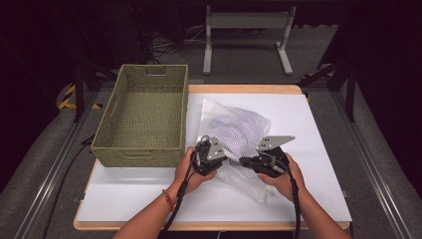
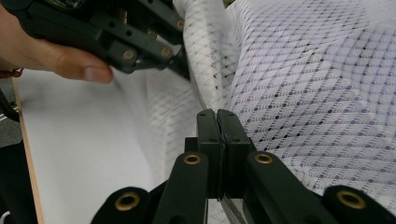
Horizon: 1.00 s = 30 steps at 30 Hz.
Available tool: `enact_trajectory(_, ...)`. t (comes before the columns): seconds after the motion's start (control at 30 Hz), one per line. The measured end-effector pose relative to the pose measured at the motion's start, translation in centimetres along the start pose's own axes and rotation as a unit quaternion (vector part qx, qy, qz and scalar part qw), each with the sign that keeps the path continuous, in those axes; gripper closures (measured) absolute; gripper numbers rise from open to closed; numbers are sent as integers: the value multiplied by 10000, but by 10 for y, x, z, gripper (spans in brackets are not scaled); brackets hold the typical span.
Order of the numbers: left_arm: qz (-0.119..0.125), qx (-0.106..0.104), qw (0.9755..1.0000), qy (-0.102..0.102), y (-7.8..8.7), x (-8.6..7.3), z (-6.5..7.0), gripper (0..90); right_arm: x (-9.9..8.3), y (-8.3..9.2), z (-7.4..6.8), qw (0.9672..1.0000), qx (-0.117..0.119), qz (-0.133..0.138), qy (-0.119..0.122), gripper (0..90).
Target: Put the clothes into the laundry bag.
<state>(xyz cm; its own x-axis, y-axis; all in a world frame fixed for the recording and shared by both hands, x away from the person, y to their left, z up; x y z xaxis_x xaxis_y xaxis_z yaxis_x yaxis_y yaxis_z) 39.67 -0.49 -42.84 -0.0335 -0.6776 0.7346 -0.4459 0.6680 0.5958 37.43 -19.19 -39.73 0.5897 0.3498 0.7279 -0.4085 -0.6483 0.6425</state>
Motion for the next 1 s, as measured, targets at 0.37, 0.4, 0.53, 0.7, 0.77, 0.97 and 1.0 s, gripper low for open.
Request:
enact_trajectory(0.37, -89, -193, 9998, -13, -5, -10, 1, 899, 1, -3, -4, 10000, 40, 0, 31, 891)
enact_trajectory(0.4, -94, -171, 9998, -52, -6, -10, 3, 895, 1, -2, -4, 10000, 23, 8, 32, 891)
enact_trajectory(0.53, 39, -386, 9992, 23, -7, -14, 6, 663, 1, 1, -1, 10000, 21, 55, -14, 890)
enact_trajectory(0.7, -452, -253, 9986, -69, -13, -21, 4, 630, 1, 1, -2, 10000, 6, 39, -1, 890)
enact_trajectory(0.77, -613, -145, 9980, -38, -18, -24, 2, 693, 1, 0, -2, 10000, 0, 35, 10, 891)
enact_trajectory(0.97, -268, 339, 9990, -104, -14, -17, 0, 888, 2, -1, -2, 10000, -8, 44, 11, 891)
enact_trajectory(1.0, -268, 339, 9990, -104, -14, -17, 0, 888, 2, -1, -2, 10000, -8, 44, 11, 891)
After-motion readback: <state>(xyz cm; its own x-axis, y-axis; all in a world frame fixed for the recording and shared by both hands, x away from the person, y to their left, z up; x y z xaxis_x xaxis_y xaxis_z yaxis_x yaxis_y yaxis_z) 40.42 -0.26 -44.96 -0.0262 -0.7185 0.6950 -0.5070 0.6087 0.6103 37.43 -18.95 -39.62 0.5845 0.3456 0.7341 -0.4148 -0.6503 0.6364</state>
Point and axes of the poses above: each handheld gripper's, and its own axes: y roughly backward along the jaws, x roughly out of its top, z roughly to its right, the point moved 3 cm from there along -y, roughly forward along the jaws, and after that the axes turned 13 degrees about -y, right-handed, at the moved point
